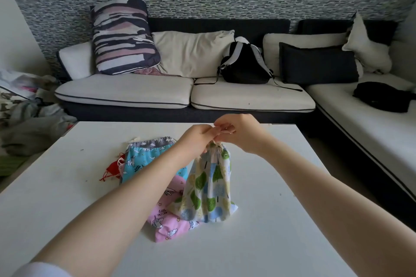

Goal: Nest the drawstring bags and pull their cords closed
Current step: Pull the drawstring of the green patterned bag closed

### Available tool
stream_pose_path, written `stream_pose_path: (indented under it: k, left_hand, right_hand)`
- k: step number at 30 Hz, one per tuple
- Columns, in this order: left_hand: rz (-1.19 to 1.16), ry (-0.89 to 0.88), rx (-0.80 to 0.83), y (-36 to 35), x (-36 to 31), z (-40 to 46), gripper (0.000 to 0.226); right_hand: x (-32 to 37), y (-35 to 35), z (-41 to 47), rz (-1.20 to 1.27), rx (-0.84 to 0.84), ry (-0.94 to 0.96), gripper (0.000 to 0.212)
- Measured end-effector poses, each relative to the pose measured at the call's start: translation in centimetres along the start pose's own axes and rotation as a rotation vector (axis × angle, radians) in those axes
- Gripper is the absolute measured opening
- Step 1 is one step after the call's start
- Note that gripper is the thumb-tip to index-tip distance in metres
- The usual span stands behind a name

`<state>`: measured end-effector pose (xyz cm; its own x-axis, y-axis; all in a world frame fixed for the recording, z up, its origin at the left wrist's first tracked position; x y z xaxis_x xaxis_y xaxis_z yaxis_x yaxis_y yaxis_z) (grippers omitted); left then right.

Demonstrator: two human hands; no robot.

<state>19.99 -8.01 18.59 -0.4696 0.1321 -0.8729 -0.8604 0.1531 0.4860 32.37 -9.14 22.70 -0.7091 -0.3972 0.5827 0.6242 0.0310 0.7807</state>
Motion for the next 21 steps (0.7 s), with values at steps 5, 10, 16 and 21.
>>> stream_pose_path:
  k: [5,10,16,21]
  left_hand:
    - [-0.145,0.067,0.084,-0.6,0.4,-0.3,0.027]
    - [0.149,0.008,0.128,-0.7,0.8,-0.4,0.025]
    - [0.605,-0.158,-0.055,-0.8,-0.4,-0.3,0.017]
    - [0.66,-0.18,-0.104,-0.2,0.0,-0.3,0.011]
  right_hand:
    - [-0.3,-0.9,0.6,-0.114,0.034,-0.027,0.03]
    - [-0.6,-1.3,1.1,-0.147,0.051,-0.122,0.017]
    - [-0.3,-2.9,0.0,-0.762,-0.071,0.141,0.015]
    - [0.4,-3.4,-1.1,-0.656,0.102,0.096,0.017]
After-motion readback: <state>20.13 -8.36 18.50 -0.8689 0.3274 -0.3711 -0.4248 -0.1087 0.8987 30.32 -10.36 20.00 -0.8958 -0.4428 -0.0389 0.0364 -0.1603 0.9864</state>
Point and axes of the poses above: each hand's wrist, its own z-axis towards the middle knuckle, its own y-axis out of the back of the hand, x = y × z, the point moved 4 cm from there along z, towards the middle knuckle, and after that the axes turned 2 degrees about z, right-handed, at the moved point
